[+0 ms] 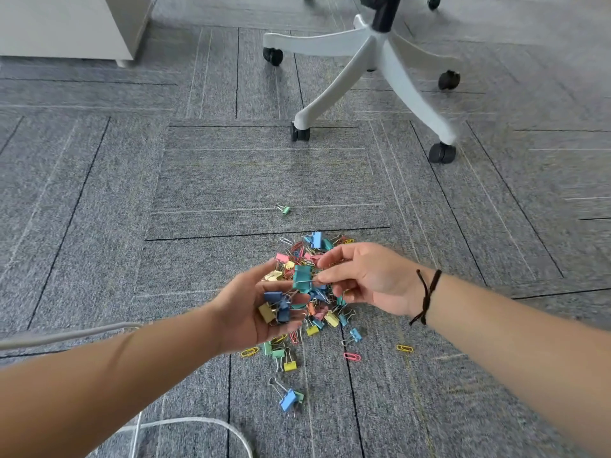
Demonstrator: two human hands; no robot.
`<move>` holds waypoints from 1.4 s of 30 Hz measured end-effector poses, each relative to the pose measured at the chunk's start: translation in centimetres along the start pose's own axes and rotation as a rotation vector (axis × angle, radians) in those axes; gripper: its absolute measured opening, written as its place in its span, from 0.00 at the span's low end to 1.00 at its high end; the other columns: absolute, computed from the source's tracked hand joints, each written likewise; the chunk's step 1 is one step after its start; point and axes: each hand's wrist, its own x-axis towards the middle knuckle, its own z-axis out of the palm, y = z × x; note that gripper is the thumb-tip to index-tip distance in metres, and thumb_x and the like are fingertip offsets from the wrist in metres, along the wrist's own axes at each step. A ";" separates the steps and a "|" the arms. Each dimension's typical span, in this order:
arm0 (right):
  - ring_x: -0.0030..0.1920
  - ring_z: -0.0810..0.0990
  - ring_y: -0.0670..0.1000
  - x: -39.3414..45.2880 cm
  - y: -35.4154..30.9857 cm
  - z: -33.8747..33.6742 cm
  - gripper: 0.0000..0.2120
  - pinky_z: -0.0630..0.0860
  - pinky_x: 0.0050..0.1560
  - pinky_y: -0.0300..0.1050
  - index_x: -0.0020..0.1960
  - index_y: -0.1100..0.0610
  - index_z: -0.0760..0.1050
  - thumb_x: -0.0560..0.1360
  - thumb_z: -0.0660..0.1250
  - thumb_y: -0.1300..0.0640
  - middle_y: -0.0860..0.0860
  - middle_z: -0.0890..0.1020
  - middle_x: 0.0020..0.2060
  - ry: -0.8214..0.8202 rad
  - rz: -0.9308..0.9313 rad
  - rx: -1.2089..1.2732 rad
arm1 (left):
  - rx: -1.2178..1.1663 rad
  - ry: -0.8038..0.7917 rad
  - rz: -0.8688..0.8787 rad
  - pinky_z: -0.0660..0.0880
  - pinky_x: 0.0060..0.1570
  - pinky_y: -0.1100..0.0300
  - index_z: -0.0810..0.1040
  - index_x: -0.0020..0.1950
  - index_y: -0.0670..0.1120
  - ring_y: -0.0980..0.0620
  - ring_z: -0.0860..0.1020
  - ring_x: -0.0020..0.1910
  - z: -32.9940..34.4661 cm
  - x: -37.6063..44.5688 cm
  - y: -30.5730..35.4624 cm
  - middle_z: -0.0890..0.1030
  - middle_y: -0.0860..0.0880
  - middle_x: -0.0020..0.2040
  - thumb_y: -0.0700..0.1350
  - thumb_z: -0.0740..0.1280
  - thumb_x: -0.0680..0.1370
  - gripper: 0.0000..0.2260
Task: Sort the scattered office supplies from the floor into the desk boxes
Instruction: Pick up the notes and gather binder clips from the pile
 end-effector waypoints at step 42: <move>0.42 0.80 0.49 5.0 4.7 -0.7 0.16 0.80 0.44 0.49 0.63 0.45 0.73 0.76 0.71 0.49 0.47 0.82 0.40 0.313 -0.262 -1.252 | -0.110 0.045 0.074 0.74 0.66 0.41 0.77 0.68 0.39 0.37 0.81 0.53 -3.0 0.2 1.3 0.83 0.35 0.56 0.68 0.61 0.77 0.36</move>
